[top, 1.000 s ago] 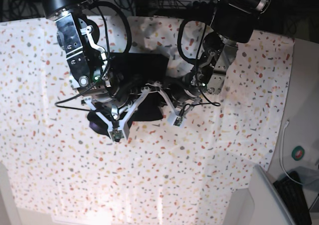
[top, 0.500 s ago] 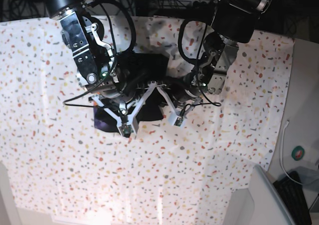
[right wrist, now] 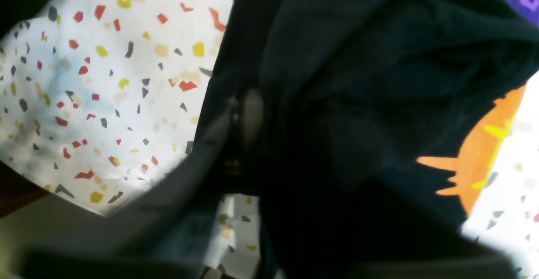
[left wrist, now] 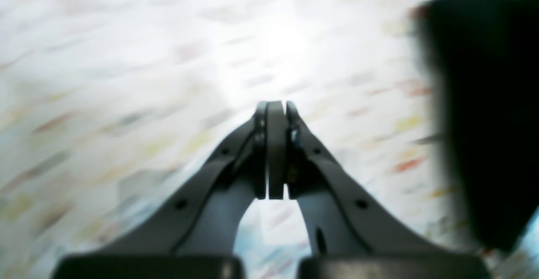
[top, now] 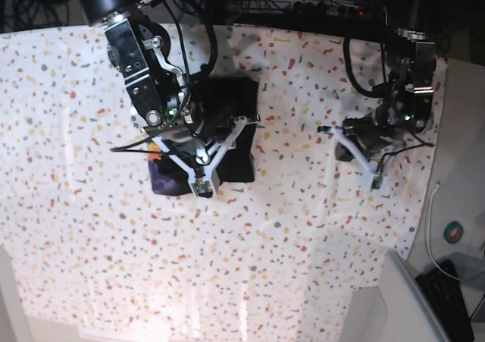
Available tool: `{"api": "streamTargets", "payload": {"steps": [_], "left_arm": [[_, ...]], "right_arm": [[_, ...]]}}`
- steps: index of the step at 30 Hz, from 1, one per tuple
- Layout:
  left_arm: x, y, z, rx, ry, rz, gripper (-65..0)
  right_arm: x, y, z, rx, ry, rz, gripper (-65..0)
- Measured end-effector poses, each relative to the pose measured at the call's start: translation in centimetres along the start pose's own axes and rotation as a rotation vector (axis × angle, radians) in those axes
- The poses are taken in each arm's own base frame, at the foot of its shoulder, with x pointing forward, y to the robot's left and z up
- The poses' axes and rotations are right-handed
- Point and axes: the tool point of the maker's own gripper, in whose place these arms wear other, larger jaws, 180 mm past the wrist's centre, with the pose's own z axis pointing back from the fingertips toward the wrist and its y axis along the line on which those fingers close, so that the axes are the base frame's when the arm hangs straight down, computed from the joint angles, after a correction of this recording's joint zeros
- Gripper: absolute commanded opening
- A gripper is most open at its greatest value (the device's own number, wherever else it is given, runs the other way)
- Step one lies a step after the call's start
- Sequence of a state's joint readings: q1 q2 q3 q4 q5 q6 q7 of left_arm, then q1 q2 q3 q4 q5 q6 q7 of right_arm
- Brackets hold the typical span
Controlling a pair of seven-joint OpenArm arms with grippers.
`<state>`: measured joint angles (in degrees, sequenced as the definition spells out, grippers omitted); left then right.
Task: Layout the t-shirt on the table in an organized manner, then fold the t-shirt properly
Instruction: 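Press the folded bundle with both grippers, then withdraw the left gripper, then grasp the bundle edges with both grippers and flip it over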
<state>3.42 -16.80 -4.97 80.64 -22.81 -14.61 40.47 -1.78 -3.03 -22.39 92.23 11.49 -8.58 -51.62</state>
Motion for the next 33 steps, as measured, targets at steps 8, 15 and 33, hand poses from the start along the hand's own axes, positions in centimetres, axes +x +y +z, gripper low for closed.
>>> {"api": "streamTargets", "payload": {"steps": [8,15,33], "left_arm": [[-3.5,10.1,5.2,0.224,0.024,0.114,-65.0],[-4.3,11.2,5.9,0.25,0.026,0.145,-65.0],[-9.1,15.2,7.7,0.191,0.108,0.164,-65.0]], "right_arm": [[1.3,2.4,0.0,0.046,-0.064,-0.003,-31.7],[0.5,8.0,0.4,0.145,-0.065,0.13,-31.7],[1.3,-0.7,2.2,-0.024,-0.163,0.015,-65.0]]}}
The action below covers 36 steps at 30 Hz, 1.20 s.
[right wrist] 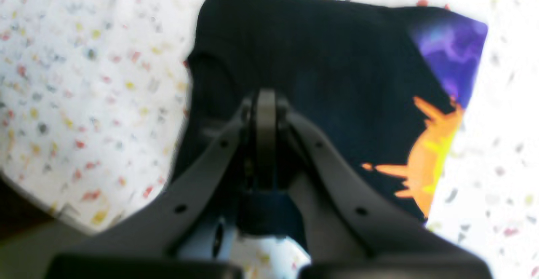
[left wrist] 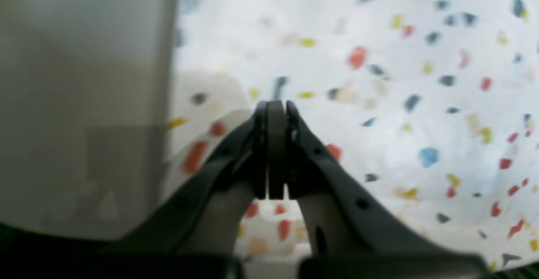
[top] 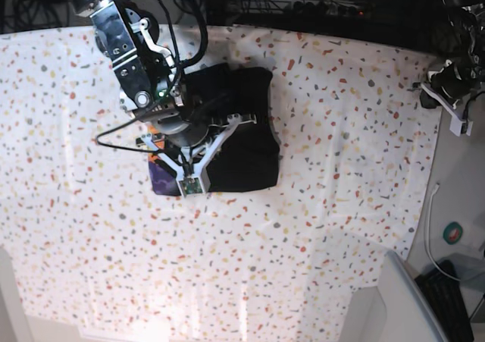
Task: Layout the t-shirt on the table in an organized manner, then fold the t-shirt properly
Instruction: 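Grasp the bundle edges with both grippers and flip it over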
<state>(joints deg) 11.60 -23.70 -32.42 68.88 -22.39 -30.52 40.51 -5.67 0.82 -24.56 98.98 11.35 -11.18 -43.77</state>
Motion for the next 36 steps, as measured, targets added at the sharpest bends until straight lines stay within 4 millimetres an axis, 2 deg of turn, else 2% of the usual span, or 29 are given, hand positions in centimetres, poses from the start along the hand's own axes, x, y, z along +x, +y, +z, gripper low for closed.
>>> {"api": "streamTargets", "payload": {"steps": [4,9,11,14,16,17,19,23,26,29,33,35,36], "left_arm": [[0.1,-1.2,-0.1,-0.017,-0.015,0.002,-65.0],[0.8,-3.7,-0.7,-0.057,-0.052,0.018,-65.0],[0.8,-4.9,-1.1,-0.08,-0.045,0.0,-65.0],[0.8,-7.5,-1.9,-0.135,-0.03,-0.045,-65.0],[0.7,-8.2,-2.1,-0.15,-0.023,-0.056,-65.0],[0.6,-8.3,-2.2,-0.152,-0.022,-0.057,-65.0],[0.5,-8.3,-2.2,-0.152,-0.017,-0.059,-65.0],[0.5,-8.1,-2.1,-0.148,-0.015,-0.062,-65.0],[0.6,-8.3,-2.2,-0.153,-0.018,-0.059,-65.0],[1.0,-8.3,-2.2,-0.154,-0.028,-0.058,-65.0],[1.8,-8.4,-2.3,-0.155,-0.042,-0.06,-64.3],[1.8,-8.5,-2.3,-0.157,-0.042,-0.059,-53.5],[1.8,-8.5,-2.3,-0.157,-0.04,-0.059,-47.7]], "right_arm": [[-4.1,-0.3,-0.2,-0.013,0.081,-0.032,-65.0],[-6.2,0.3,0.0,-0.003,0.122,-0.045,-65.0],[-7.4,0.7,-0.7,-0.001,0.151,-0.014,-65.0],[-10.4,2.9,-1.3,0.042,0.235,0.046,-65.0],[-11.4,5.3,-1.4,0.089,0.264,0.074,-65.0],[-11.5,6.7,-1.3,0.119,0.263,0.087,-65.0],[-11.0,7.7,-1.3,0.15,0.253,0.112,-65.0],[-9.7,6.8,-2.5,0.123,0.237,0.142,-65.0],[-10.6,6.9,-3.2,0.117,0.269,0.197,-65.0],[-11.2,9.2,-3.7,0.162,0.29,0.279,-65.0],[-11.0,11.0,-3.5,0.202,0.276,0.372,-65.0],[-10.6,11.6,-3.2,0.217,0.263,0.409,-65.0],[-9.8,11.9,-2.8,0.228,0.24,0.414,-65.0]]}}
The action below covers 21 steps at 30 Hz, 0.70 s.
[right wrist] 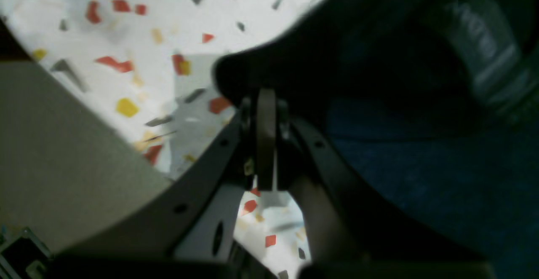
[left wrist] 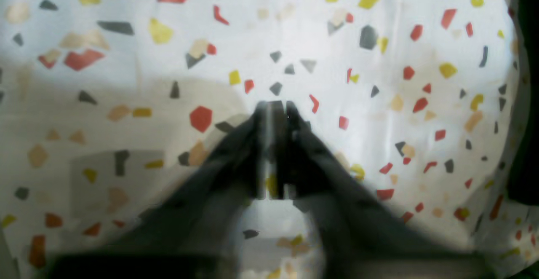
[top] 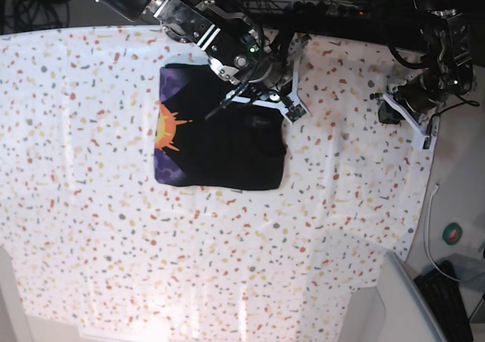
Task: Layout the t-shirt on the table in an organized manner, then fold the t-shirt properly
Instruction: 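Grasp the bundle edges with both grippers and flip it over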
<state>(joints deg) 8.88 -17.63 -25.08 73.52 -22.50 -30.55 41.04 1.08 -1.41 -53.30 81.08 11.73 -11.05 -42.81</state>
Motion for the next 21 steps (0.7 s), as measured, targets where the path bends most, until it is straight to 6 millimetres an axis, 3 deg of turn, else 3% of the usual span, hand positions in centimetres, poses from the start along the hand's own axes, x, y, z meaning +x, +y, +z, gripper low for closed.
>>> {"api": "streamTargets", "payload": {"steps": [5,7,10,13,15,21], "left_arm": [[0.4,-0.1,-0.1,-0.003,-0.008,-0.001,-27.8],[0.5,-0.9,-0.1,-0.013,-0.008,-0.007,-22.4],[0.9,-3.8,0.2,-0.055,0.036,-0.043,-14.0],[2.1,-7.6,-0.2,-0.147,0.026,-0.092,-8.6],[2.3,-9.7,-0.7,-0.217,0.028,-0.122,-6.6],[0.9,-13.3,-2.0,-0.288,0.098,-0.072,-6.4]], "right_arm": [[5.9,-2.1,6.3,-0.012,-0.261,0.028,-65.0],[6.8,-5.8,8.4,-0.088,-0.314,-0.076,-65.0],[5.5,-12.2,9.6,-0.231,-0.264,-0.225,-65.0],[3.1,-16.0,9.4,-0.309,-0.181,-0.336,-65.0],[1.6,-16.9,9.4,-0.332,-0.157,-0.381,-65.0],[-0.9,-17.8,9.6,-0.324,-0.148,-0.362,-65.0]]}}
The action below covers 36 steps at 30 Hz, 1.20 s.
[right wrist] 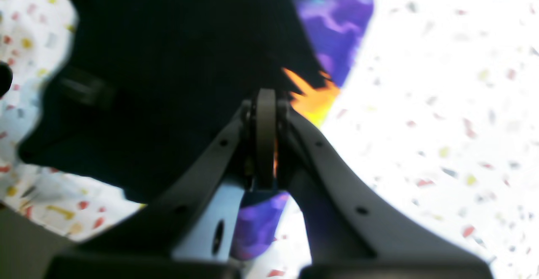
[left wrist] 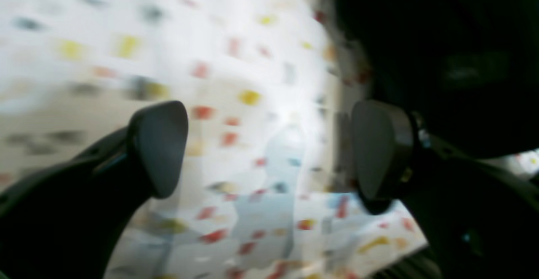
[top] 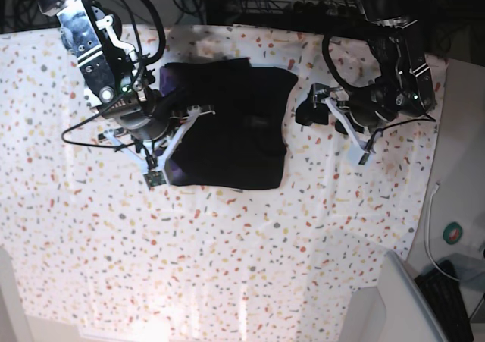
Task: Layout the t-shirt on the table in an organized manner, then fold the t-shirt properly
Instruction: 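Grasp the bundle edges with both grippers and flip it over, then smooth the folded shirt with the left gripper, pressing it flat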
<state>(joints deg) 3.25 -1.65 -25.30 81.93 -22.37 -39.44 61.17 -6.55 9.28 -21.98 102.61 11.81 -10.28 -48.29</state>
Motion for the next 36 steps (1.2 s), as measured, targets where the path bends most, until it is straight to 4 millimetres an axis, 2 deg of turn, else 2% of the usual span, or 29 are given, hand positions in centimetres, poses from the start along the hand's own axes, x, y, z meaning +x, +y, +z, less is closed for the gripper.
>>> {"api": "streamTargets", "payload": {"steps": [3,6,8,10,13,16,23,24,26,27,30,32,34,36], "left_arm": [[1.1,-1.7,-0.9,-0.036,0.005,-0.024,-6.4],[1.7,-4.2,-2.0,-0.089,0.027,-0.106,-6.4],[1.4,-5.8,-2.7,-0.126,0.051,-0.143,-6.4],[0.3,-7.1,-3.7,-0.165,0.087,-0.144,-6.7],[-0.9,-7.5,-4.5,-0.187,0.103,-0.134,-7.1],[-0.9,-7.9,-5.2,-0.212,0.085,-0.119,-6.7],[-0.9,-11.0,-7.2,-0.317,0.072,-0.133,-7.6],[-1.1,-11.3,-7.5,-0.33,0.081,-0.134,-9.2],[-1.2,-11.9,-7.9,-0.347,0.093,-0.136,-20.7],[-1.3,-11.9,-8.2,-0.347,0.106,-0.144,-30.4],[-1.9,-11.3,-8.5,-0.333,0.158,-0.155,-65.0],[-1.6,-11.1,-8.6,-0.33,0.174,-0.163,-65.0],[-0.7,-10.8,-8.7,-0.318,0.184,-0.205,-65.0],[0.4,-10.1,-8.7,-0.284,0.22,-0.333,-65.0]], "right_arm": [[0.4,-1.4,0.1,-0.03,-0.019,-0.022,-65.0],[0.6,-2.1,0.1,-0.044,-0.023,-0.039,-65.0],[0.7,-2.4,0.1,-0.05,-0.025,-0.045,-65.0],[0.4,-2.7,0.2,-0.057,-0.019,-0.044,-65.0],[-0.1,-2.4,0.2,-0.05,-0.008,-0.049,-65.0],[0.0,-2.4,0.2,-0.05,-0.012,-0.049,-65.0],[0.1,-2.5,0.2,-0.051,-0.014,-0.048,-65.0],[0.1,-2.5,0.2,-0.052,-0.015,-0.047,-65.0],[0.0,-2.6,0.2,-0.053,-0.012,-0.046,-65.0],[-0.1,-2.9,0.2,-0.057,-0.011,-0.04,-65.0],[-0.4,-4.3,0.4,-0.087,-0.006,-0.01,-65.0],[-0.4,-5.9,0.6,-0.117,-0.01,-0.048,-65.0],[-0.6,-8.2,1.0,-0.171,-0.014,-0.098,-65.0],[-0.8,-10.2,1.5,-0.217,-0.015,-0.137,-65.0]]}}
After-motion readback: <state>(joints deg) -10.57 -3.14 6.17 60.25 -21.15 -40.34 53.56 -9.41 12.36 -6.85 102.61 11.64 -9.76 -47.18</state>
